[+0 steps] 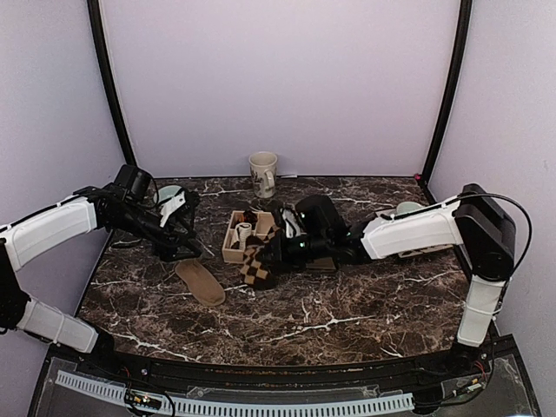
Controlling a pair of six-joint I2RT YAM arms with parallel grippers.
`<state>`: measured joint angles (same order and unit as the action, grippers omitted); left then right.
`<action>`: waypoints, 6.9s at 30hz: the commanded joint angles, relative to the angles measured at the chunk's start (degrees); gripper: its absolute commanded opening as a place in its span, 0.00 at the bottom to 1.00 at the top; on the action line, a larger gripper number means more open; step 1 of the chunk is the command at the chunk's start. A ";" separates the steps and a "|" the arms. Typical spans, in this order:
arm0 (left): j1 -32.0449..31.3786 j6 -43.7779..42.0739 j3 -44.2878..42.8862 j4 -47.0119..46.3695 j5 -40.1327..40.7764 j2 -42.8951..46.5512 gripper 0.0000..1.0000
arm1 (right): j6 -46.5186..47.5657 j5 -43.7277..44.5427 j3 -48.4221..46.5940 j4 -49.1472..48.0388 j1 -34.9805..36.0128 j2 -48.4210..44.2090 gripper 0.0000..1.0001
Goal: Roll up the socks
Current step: Place the sock in the storage box, then roll the sock at the center of the board.
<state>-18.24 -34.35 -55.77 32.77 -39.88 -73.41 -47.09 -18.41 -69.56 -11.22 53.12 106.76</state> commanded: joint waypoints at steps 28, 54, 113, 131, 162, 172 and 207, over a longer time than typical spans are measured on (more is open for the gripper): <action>-15.86 0.35 -7.66 -11.15 2.77 -21.76 0.71 | 6.73 23.64 23.79 4.14 11.39 -15.63 0.63; -1.66 0.11 0.40 -5.12 0.15 -6.06 0.71 | 66.11 26.23 19.72 7.40 22.57 -6.31 0.52; -30.28 -6.88 4.15 -6.24 18.69 -9.21 0.46 | 18.88 -8.34 15.48 -13.65 7.13 8.72 0.00; -35.55 -4.04 7.81 -12.94 26.32 -9.71 0.30 | 9.41 -16.15 16.18 -21.41 3.22 13.38 0.00; -35.08 -7.51 10.64 -25.15 22.57 -15.78 0.23 | 7.99 -17.76 17.24 -23.99 3.17 14.25 0.00; -33.64 -6.34 12.63 -30.61 25.30 -16.59 0.19 | 6.84 -17.77 18.20 -26.86 3.21 14.44 0.00; -31.37 -14.66 14.53 -29.61 21.64 -16.09 0.45 | 5.64 -17.61 19.14 -28.96 3.17 15.94 0.00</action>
<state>-49.08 -47.64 -43.42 7.44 -20.27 -89.91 -41.01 -36.16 -51.35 -39.99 56.58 120.07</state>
